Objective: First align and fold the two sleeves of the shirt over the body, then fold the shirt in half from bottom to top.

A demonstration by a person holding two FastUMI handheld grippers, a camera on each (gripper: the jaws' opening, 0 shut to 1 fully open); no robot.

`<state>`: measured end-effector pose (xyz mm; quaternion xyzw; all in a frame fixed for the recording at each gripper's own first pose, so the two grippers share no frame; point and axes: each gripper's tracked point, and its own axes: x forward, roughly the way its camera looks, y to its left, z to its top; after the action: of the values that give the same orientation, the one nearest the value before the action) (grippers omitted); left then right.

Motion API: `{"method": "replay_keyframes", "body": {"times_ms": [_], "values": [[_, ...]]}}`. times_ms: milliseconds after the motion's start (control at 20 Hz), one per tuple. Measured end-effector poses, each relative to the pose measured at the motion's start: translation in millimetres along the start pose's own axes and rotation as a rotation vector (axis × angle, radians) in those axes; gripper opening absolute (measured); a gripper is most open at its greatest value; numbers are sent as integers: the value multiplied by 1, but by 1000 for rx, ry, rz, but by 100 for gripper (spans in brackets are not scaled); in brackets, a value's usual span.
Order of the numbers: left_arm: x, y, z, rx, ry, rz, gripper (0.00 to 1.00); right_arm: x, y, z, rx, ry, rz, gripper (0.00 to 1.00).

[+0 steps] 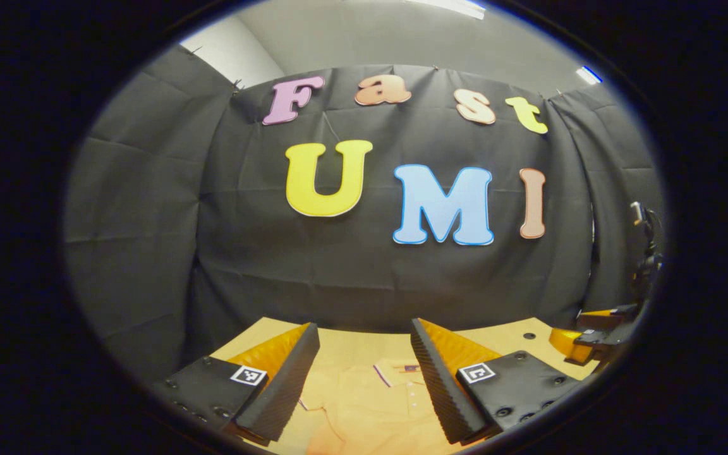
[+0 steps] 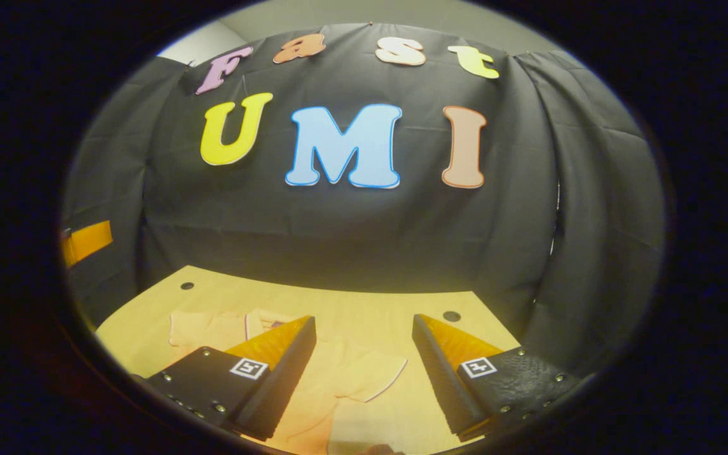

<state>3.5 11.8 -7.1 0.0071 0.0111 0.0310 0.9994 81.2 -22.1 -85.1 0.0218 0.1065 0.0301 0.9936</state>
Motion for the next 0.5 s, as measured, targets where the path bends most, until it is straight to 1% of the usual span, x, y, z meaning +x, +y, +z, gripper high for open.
{"method": "replay_keyframes", "body": {"times_ms": [50,100,150,400,450,500], "values": [[1,0,0,4,3,-4,93,9,-5,-8,5,20,-7,95],[1,0,-1,7,6,-3,96,19,-10,-15,11,40,-19,95],[1,0,-2,5,11,-3,96,28,-16,-25,21,61,-30,95],[-3,-4,-10,-27,53,5,93,75,-30,-64,80,185,-52,96],[-4,-3,-10,-28,57,11,95,81,-35,-71,82,195,-61,96],[-3,-2,-12,-27,63,16,93,90,-38,-73,82,197,-65,96]]}}
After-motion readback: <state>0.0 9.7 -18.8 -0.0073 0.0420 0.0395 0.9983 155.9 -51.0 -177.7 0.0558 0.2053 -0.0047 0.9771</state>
